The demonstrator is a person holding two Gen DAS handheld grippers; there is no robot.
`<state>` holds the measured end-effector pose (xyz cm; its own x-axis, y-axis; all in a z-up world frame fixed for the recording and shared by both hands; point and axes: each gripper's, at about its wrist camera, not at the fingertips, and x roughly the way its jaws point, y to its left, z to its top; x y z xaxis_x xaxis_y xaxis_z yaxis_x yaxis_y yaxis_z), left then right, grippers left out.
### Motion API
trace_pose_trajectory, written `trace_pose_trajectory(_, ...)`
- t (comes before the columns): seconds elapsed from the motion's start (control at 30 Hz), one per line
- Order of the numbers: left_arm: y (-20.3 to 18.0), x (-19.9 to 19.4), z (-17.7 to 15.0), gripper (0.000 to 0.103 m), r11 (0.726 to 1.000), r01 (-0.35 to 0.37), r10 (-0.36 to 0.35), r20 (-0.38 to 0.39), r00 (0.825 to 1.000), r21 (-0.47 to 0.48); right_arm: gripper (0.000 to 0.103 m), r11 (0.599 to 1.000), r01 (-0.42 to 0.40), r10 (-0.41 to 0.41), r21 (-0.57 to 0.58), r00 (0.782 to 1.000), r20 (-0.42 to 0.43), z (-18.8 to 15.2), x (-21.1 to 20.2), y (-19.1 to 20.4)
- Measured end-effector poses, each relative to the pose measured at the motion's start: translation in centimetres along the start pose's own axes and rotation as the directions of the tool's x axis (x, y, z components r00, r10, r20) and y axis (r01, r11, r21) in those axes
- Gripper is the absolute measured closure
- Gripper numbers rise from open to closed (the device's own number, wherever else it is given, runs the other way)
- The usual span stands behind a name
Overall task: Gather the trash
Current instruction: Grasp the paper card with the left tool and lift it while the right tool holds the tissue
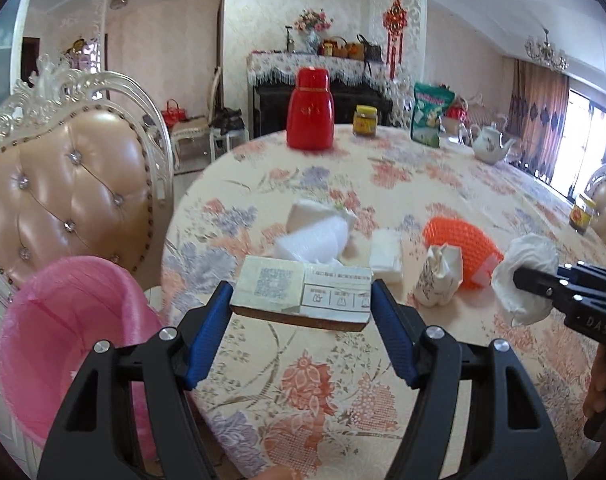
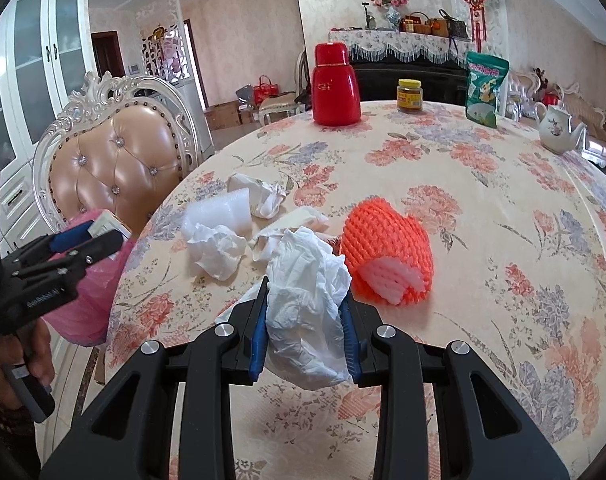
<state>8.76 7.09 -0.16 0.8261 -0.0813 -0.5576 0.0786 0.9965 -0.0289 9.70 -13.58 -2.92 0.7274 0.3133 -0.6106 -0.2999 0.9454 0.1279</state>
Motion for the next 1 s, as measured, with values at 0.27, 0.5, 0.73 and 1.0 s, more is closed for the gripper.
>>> trace_pose_trajectory(0.27,2.3,-3.0,0.3,0.035,0.999,-0.038,0.039,0.048,0.998,-0.038,0.073,1.000,-0.015,0.015,-0.019,1.000,0.013,0.6,-0.4,1.4)
trace_pose_trajectory(0.5,4.6,-4.9,0.2,0.035,0.994,-0.075,0.080,0.073,0.994,-0.075,0.073,0.999,-0.029,0.030,-0.037,0.999,0.025,1.2,-0.4,3.0)
trace_pose_trajectory(0.73,6.6,-6.1,-0.3,0.035,0.989,-0.108,0.116,0.076,0.990,-0.103,0.073,0.997,-0.054,0.055,-0.059,0.998,0.024,1.7,0.0,4.8)
trace_pose_trajectory(1.0,9.7,-7.6,-0.9,0.035,0.976,-0.161,0.174,0.083,0.981,-0.146,0.073,0.991,-0.090,0.093,-0.097,0.995,0.027,2.7,0.7,7.5)
